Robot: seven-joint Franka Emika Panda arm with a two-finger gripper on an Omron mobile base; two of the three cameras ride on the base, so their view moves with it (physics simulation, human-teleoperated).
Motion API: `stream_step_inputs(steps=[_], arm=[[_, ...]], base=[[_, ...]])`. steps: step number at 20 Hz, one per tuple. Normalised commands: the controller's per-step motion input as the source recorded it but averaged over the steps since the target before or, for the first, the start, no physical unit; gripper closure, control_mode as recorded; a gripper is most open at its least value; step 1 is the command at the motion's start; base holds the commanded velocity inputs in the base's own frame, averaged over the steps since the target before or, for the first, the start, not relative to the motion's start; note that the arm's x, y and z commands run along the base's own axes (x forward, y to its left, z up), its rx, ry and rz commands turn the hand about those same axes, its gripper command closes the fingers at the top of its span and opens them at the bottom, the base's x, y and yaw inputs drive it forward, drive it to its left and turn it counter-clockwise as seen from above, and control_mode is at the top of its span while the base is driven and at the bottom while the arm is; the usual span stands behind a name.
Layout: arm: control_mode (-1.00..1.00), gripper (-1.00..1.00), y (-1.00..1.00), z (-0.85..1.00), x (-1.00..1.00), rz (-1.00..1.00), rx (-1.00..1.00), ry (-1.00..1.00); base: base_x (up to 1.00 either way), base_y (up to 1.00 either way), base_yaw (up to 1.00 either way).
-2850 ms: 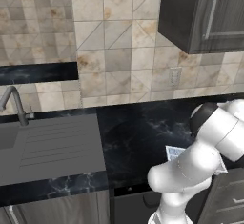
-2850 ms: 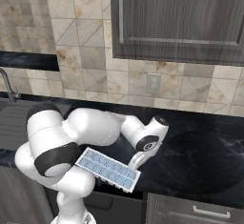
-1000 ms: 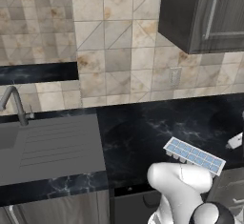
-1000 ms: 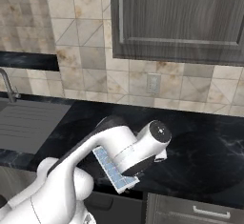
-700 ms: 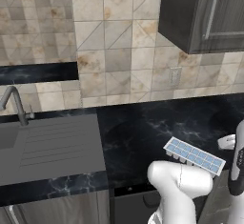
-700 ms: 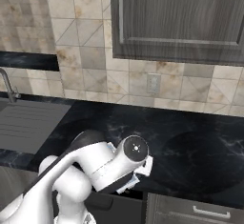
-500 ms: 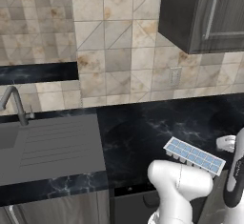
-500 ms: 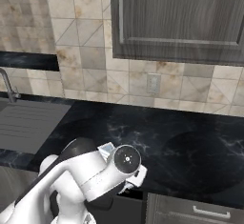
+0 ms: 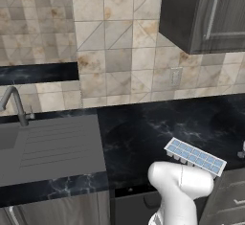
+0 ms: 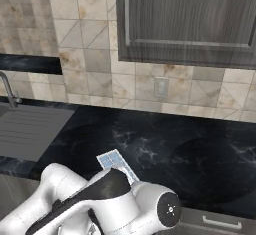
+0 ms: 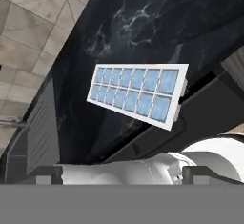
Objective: The ice cube tray has been filled with water. Take the tray and place it in the freezer to make ice. Close the freezer door after placing the tray.
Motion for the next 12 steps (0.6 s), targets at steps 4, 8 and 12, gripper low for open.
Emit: stream_step_inputs(steps=[4,8,12], arm=[[-1.00,-1.00,-0.27,-0.41,0.04,0.00,0.38,0.04],[-1.00,-1.00,0.00,-0.51,0.25,0.00,0.28,0.00],[-1.00,-1.00,0.00,-0.43,0.32,-0.01,0.27,0.00]], base=[[0.00,0.00,0.00],[0.00,0.00,0.00],[0.00,0.00,0.00]])
